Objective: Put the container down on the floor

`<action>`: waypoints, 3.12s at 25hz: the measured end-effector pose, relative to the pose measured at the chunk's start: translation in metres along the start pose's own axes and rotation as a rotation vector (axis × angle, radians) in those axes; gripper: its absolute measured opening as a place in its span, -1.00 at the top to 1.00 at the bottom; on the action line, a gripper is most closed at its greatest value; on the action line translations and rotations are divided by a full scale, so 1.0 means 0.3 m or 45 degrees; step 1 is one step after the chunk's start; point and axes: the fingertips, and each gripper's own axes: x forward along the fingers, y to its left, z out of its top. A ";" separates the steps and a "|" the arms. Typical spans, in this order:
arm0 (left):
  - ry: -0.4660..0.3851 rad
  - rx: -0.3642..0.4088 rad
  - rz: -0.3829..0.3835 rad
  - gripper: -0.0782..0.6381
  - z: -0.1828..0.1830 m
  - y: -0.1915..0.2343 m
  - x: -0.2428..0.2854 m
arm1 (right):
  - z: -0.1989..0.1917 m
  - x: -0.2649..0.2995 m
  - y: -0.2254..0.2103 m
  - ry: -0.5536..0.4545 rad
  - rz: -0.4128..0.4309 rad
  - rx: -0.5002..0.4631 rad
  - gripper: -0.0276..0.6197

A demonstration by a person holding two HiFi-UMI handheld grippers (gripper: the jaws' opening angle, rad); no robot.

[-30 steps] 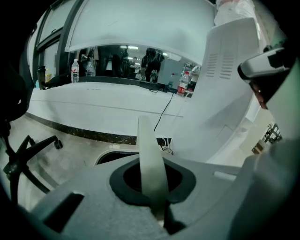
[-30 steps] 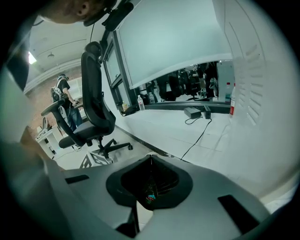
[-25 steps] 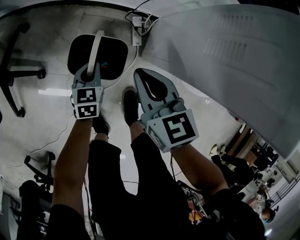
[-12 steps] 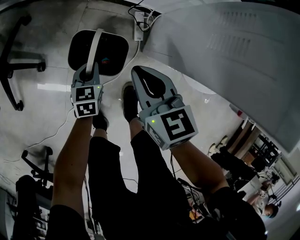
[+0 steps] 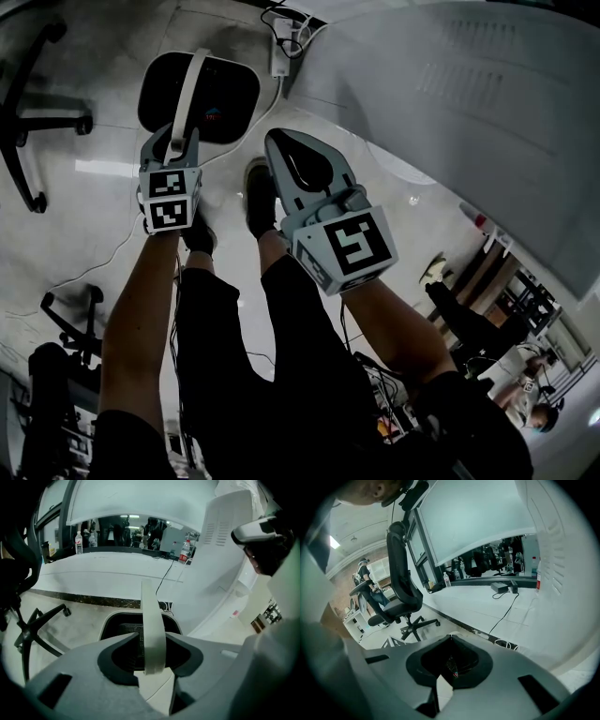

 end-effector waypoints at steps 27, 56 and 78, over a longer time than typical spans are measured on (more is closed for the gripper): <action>0.072 0.017 0.011 0.35 0.001 -0.033 -0.114 | 0.096 -0.056 0.092 -0.007 0.076 -0.087 0.89; -0.528 0.039 0.105 0.68 0.683 -0.215 -1.004 | 0.577 -0.470 0.242 -0.207 0.047 -0.155 0.89; -0.713 0.063 0.033 0.75 0.938 -0.386 -1.603 | 0.900 -0.864 0.405 -0.361 0.040 -0.181 0.89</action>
